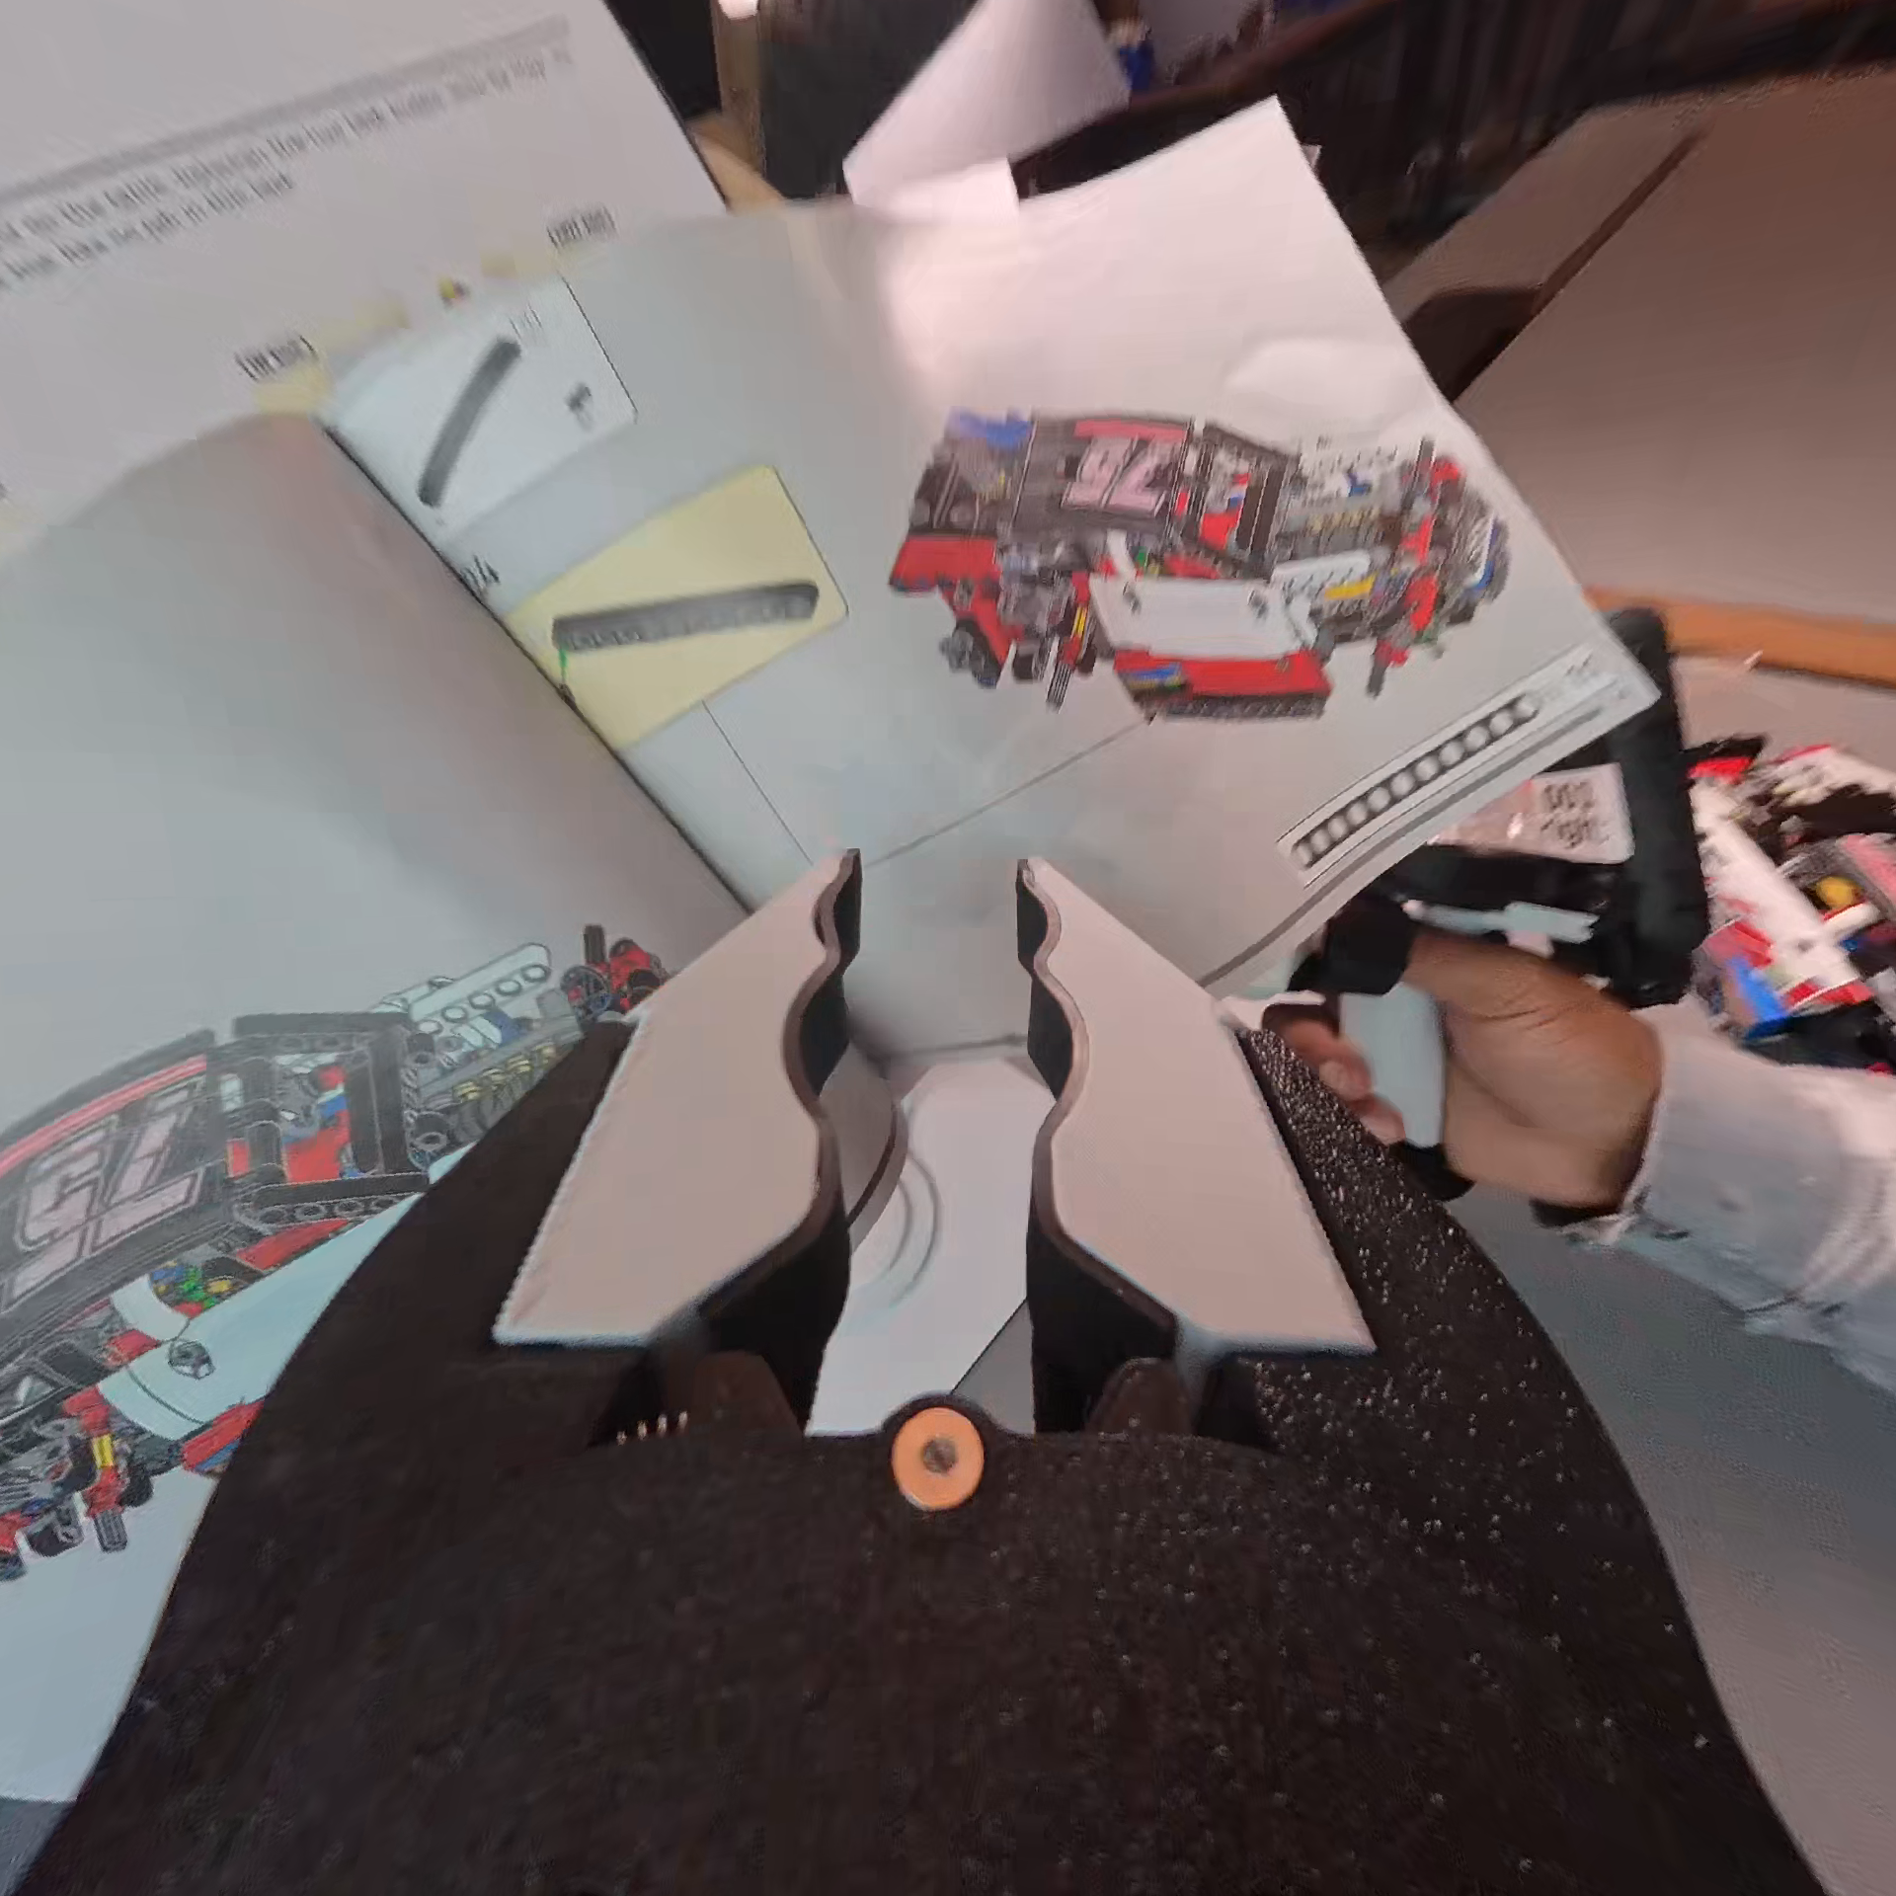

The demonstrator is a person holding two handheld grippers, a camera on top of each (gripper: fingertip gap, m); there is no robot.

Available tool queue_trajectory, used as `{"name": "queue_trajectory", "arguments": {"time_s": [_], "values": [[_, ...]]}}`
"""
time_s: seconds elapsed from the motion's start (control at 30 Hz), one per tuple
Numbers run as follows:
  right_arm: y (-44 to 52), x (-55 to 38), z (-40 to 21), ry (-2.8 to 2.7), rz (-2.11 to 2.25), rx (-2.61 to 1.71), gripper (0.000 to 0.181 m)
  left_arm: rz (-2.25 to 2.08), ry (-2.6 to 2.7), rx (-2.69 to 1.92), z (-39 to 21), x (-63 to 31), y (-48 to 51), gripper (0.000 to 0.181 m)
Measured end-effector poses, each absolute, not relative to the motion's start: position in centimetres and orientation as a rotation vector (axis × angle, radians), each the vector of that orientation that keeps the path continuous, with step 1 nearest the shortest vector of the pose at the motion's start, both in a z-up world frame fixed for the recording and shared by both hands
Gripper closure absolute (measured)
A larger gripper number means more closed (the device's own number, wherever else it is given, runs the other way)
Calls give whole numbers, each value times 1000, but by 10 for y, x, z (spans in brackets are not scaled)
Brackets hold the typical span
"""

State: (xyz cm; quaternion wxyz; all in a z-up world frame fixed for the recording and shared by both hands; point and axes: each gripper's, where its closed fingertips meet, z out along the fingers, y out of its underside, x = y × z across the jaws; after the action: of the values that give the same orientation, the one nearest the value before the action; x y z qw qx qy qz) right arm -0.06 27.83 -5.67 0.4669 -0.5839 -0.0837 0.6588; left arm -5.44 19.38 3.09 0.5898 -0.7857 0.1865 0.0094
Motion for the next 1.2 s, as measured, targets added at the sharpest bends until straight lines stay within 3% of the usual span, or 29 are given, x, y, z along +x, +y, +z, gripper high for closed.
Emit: {"name": "queue_trajectory", "arguments": {"time_s": [0.13,0.4,0.6,1.2], "values": [[278,-1,-60,-163,1679,-1419,178,304,492,-1913,-3,-67,224,160],[278,-3,-71,-81,1685,-1421,178,620,531,-1932,-6,-78,250,176],[271,5,-56,-87,1440,-1371,179,733,560,-1927,-7,-79,251,180],[249,-40,0,-722,795,-1198,181,679,550,-1929,-7,-77,248,180]]}}
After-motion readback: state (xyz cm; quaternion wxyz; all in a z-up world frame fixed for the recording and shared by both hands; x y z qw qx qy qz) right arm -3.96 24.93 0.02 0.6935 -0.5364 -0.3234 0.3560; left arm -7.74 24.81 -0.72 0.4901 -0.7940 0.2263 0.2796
